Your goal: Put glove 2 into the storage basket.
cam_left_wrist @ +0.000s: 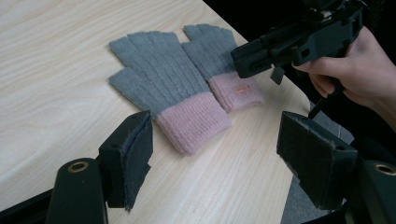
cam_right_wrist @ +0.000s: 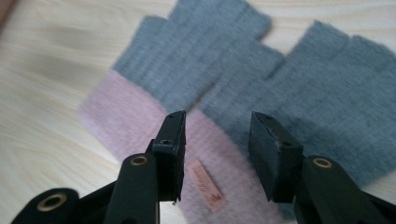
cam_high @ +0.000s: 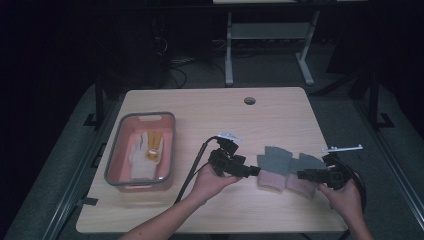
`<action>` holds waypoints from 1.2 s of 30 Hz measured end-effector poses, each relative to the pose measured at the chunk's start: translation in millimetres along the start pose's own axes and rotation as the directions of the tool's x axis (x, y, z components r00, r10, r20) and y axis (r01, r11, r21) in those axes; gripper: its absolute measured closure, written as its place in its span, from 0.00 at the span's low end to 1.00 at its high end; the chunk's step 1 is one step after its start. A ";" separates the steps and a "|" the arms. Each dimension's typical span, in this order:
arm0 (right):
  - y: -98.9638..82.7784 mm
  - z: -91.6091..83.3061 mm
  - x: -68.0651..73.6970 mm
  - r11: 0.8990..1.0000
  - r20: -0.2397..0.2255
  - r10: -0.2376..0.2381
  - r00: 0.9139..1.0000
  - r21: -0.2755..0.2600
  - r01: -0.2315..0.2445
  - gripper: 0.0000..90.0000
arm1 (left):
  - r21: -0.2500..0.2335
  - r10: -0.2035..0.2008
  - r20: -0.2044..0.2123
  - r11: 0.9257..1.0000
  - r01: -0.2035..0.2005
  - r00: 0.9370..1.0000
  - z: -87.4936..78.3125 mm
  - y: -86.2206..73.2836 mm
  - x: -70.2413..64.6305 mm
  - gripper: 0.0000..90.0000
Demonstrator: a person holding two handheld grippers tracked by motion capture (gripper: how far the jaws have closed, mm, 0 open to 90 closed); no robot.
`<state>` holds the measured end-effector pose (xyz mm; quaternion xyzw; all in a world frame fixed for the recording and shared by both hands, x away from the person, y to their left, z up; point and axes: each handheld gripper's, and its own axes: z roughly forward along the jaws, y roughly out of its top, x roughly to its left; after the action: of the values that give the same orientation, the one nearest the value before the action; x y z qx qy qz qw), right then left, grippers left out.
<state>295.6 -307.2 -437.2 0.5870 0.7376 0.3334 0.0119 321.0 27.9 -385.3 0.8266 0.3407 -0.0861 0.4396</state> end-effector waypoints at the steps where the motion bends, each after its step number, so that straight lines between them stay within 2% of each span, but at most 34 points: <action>1: -0.7 1.1 0.0 1.000 0.013 -0.001 1.000 0.007 0.001 0.62 | 0.000 0.000 0.000 1.000 0.000 1.000 0.0 0.0 0.0 0.30; 8: -4.4 6.1 -1.2 1.000 0.058 -0.010 0.998 0.024 0.009 0.63 | 0.003 -0.005 0.002 1.000 0.005 1.000 3.4 -1.8 0.0 0.29; 10: -6.4 8.2 -0.9 0.999 0.085 -0.020 0.996 0.036 0.017 0.63 | 0.005 -0.006 0.005 1.000 0.006 1.000 4.5 -2.1 0.0 0.29; 14: -8.9 10.5 0.3 0.999 0.100 -0.040 0.994 0.038 0.036 0.64 | 0.005 -0.006 0.004 1.000 0.006 1.000 6.3 -2.9 0.8 0.29; 15: -9.4 11.4 1.1 0.997 0.114 -0.068 0.991 0.040 0.064 0.65 | 0.006 -0.011 0.005 1.000 0.011 1.000 7.1 -3.5 1.0 0.29; 20: -10.4 12.7 3.3 0.996 0.130 -0.082 0.988 0.044 0.077 0.72 | 0.003 -0.011 0.005 1.000 0.011 1.000 8.0 -4.6 0.1 0.29; 21: -10.4 12.7 3.3 0.996 0.130 -0.082 0.988 0.044 0.077 0.72 | 0.003 -0.011 0.005 1.000 0.011 1.000 8.0 -4.6 0.1 0.29; 22: -10.8 12.8 3.7 0.996 0.129 -0.080 0.988 0.044 0.075 0.78 | 0.002 -0.012 0.006 1.000 0.012 1.000 7.9 -4.7 0.2 0.29; 23: -10.8 12.8 3.7 0.996 0.129 -0.080 0.988 0.044 0.075 0.78 | 0.002 -0.012 0.006 1.000 0.012 1.000 7.9 -4.7 0.2 0.29; 24: -11.0 12.8 3.7 0.996 0.125 -0.079 0.989 0.043 0.074 0.83 | 0.001 -0.013 0.006 1.000 0.013 1.000 7.5 -4.9 0.3 0.29; 26: -11.0 12.7 3.4 0.997 0.117 -0.066 0.991 0.043 0.061 0.87 | 0.000 -0.013 0.006 1.000 0.013 1.000 7.1 -5.2 0.6 0.29; 34: -11.0 11.7 4.1 0.998 0.107 -0.051 0.993 0.041 0.047 0.91 | -0.003 -0.019 0.004 1.000 0.019 1.000 4.6 -7.3 2.8 0.29; 36: -11.0 11.3 4.6 0.999 0.097 -0.032 0.995 0.042 0.028 0.91 | -0.003 -0.018 0.002 1.000 0.018 1.000 3.2 -7.1 4.0 0.29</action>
<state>289.4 -298.8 -449.9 0.5915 0.7516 0.2891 0.0409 319.9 30.0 -393.7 0.8227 0.3480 -0.0902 0.4404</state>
